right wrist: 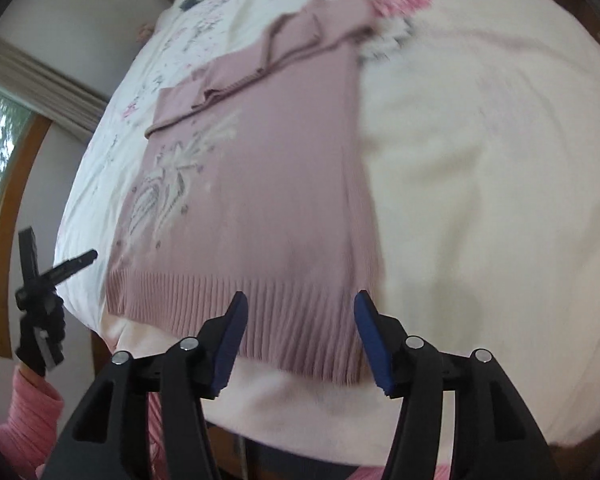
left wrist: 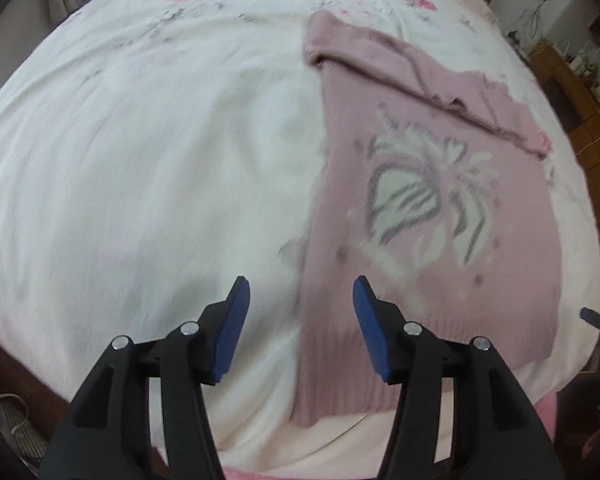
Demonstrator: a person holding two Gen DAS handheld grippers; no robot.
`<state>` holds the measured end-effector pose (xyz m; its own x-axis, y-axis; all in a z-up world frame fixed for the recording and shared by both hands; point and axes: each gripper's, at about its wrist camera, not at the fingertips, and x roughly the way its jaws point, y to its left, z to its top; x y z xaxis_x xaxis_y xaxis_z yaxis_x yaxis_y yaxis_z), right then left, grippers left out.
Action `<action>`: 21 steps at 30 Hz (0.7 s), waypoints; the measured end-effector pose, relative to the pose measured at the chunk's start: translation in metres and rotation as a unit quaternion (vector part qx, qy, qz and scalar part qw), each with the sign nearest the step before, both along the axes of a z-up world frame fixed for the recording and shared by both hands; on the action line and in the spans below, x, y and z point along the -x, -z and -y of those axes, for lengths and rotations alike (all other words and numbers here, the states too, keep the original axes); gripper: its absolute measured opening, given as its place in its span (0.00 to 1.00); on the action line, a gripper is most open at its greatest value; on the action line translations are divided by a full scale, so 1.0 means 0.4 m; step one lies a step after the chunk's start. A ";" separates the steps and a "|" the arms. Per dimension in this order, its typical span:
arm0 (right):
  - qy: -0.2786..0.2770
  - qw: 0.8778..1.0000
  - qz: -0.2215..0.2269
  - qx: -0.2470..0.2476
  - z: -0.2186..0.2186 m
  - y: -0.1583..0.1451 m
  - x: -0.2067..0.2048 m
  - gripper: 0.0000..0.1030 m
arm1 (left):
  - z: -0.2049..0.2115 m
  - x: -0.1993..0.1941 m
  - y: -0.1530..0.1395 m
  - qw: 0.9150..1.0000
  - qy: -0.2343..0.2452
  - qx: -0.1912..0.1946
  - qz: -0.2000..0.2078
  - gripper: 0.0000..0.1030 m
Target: Fold small clothes
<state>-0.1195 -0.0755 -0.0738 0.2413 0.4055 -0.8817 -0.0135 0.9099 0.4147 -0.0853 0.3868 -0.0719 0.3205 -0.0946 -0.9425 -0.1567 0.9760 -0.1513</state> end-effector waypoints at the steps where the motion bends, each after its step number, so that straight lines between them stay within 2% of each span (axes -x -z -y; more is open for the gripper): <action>1: 0.005 1.000 -0.002 0.007 0.005 0.006 0.005 0.55 | 0.001 0.011 0.010 1.000 -0.002 0.006 -0.006 0.52; 4: 0.023 1.000 -0.016 0.006 0.028 0.038 0.015 0.55 | 0.007 0.029 0.040 0.999 0.002 0.028 -0.023 0.52; 15: 0.056 0.995 -0.064 -0.043 0.066 0.141 0.038 0.56 | 0.022 0.029 0.108 0.998 0.012 0.024 -0.061 0.54; 21: 0.038 0.995 -0.079 -0.053 0.029 0.185 0.040 0.56 | 0.039 0.014 0.126 0.997 0.023 0.030 -0.067 0.55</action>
